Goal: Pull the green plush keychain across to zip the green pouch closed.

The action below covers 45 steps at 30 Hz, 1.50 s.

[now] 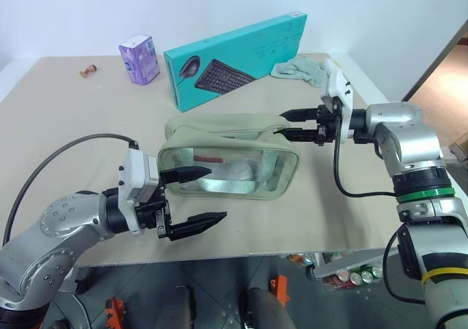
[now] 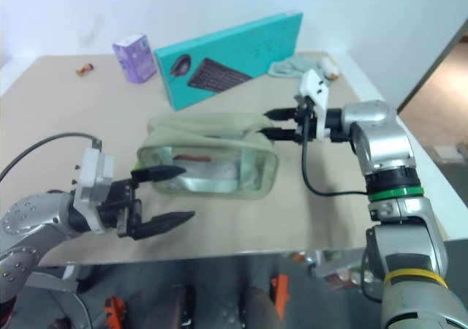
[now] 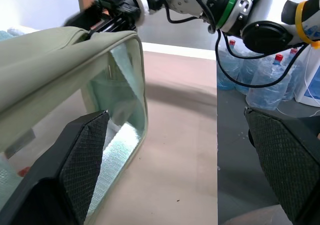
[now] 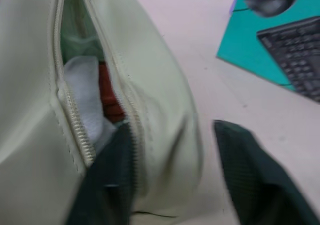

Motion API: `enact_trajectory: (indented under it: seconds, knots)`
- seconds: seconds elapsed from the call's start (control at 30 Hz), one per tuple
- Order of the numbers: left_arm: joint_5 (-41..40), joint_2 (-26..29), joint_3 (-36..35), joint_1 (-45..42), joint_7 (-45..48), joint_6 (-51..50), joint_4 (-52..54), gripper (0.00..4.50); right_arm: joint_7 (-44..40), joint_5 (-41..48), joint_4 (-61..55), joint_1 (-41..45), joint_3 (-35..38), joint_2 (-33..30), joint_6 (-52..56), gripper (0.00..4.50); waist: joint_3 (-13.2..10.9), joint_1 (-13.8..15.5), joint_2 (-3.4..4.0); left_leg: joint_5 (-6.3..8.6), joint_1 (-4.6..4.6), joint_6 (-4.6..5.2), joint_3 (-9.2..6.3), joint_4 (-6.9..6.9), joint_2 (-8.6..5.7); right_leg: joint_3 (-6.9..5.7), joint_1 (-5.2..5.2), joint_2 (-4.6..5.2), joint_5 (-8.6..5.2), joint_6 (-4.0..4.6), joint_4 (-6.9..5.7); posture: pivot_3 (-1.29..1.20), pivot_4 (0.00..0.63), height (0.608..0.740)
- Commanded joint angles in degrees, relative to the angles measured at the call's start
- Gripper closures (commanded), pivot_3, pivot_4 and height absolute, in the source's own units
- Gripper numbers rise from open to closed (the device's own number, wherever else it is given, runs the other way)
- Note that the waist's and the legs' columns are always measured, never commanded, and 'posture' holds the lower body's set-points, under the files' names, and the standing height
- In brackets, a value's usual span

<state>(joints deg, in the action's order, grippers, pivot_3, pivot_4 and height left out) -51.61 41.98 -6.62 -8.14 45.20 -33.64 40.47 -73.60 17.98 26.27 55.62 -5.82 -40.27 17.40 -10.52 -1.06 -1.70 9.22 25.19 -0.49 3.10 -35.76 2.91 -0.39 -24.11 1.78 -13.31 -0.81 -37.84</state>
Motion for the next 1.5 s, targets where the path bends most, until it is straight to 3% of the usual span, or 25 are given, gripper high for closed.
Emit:
enact_trajectory:
  seconds: [0.03,0.1,0.23,0.5,0.87,1.03,1.23,1.5]
  knots:
    - [-0.3,0.3,-0.8,0.1,-0.4,0.4,1.9,0.00,0.1,1.4,-1.1,2.1,4.4,-3.0,2.2,0.55,0.0,0.1,0.00,0.00,0.00,0.00,0.00,0.00,0.00,0.00,0.01,0.00,0.00,-0.01,0.00,0.00,0.150,0.740]
    - [-0.4,0.4,-0.9,0.0,-0.3,0.4,1.7,0.00,1.5,4.1,-4.5,1.1,7.9,-5.0,7.8,0.05,0.0,0.1,0.00,0.00,0.01,0.00,0.01,0.01,-0.01,0.00,0.00,0.01,0.00,-0.02,0.00,0.00,0.150,0.740]
    - [0.2,0.4,-0.8,-0.1,0.4,0.7,0.7,0.00,4.1,10.1,-18.1,-6.7,12.7,-8.0,17.9,0.05,0.0,0.3,-0.01,0.03,0.05,-0.06,-0.01,0.04,-0.04,0.00,-0.03,0.07,-0.03,-0.08,0.00,0.00,0.150,0.740]
    - [0.6,0.1,0.3,-1.1,1.1,0.8,-0.1,0.00,13.8,17.3,-41.2,-22.1,15.5,-5.1,26.5,0.05,0.0,0.0,-0.01,0.13,-0.10,-0.20,0.01,-0.03,0.27,0.18,-0.10,-0.30,0.02,-0.04,-0.19,0.00,0.150,0.740]
    - [0.3,0.6,-0.2,-0.9,1.6,0.3,-0.1,0.00,17.7,17.4,-39.8,-22.3,15.9,-4.3,24.5,0.05,0.0,0.0,-0.02,0.13,-0.10,-0.21,0.08,-0.24,0.42,0.30,-0.08,-0.47,-0.01,0.32,-0.19,0.00,0.150,0.740]
    - [1.0,0.3,0.6,-0.9,1.7,0.6,0.0,0.00,15.6,19.1,-37.2,-19.0,18.1,-9.4,25.9,0.05,0.0,0.0,-0.01,0.13,-0.07,-0.21,0.19,-0.23,0.40,0.37,-0.12,-0.46,-0.01,0.31,-0.19,0.00,0.150,0.740]
    - [1.5,0.4,0.9,-1.2,3.0,0.9,-1.0,0.00,15.7,26.2,-43.4,-20.7,21.5,-13.5,32.7,0.05,0.0,0.0,-0.03,0.16,-0.06,-0.26,0.39,-0.18,0.44,0.37,-0.15,-0.49,-0.06,0.31,-0.19,0.00,0.150,0.740]
    - [2.3,-0.8,2.4,-3.6,3.6,1.0,-2.4,0.00,24.1,28.0,-54.8,-30.3,19.5,-6.9,32.2,0.05,0.0,0.0,-0.05,0.17,-0.08,-0.27,0.40,-0.26,0.48,0.38,-0.13,-0.51,-0.04,0.28,-0.19,0.00,0.150,0.740]
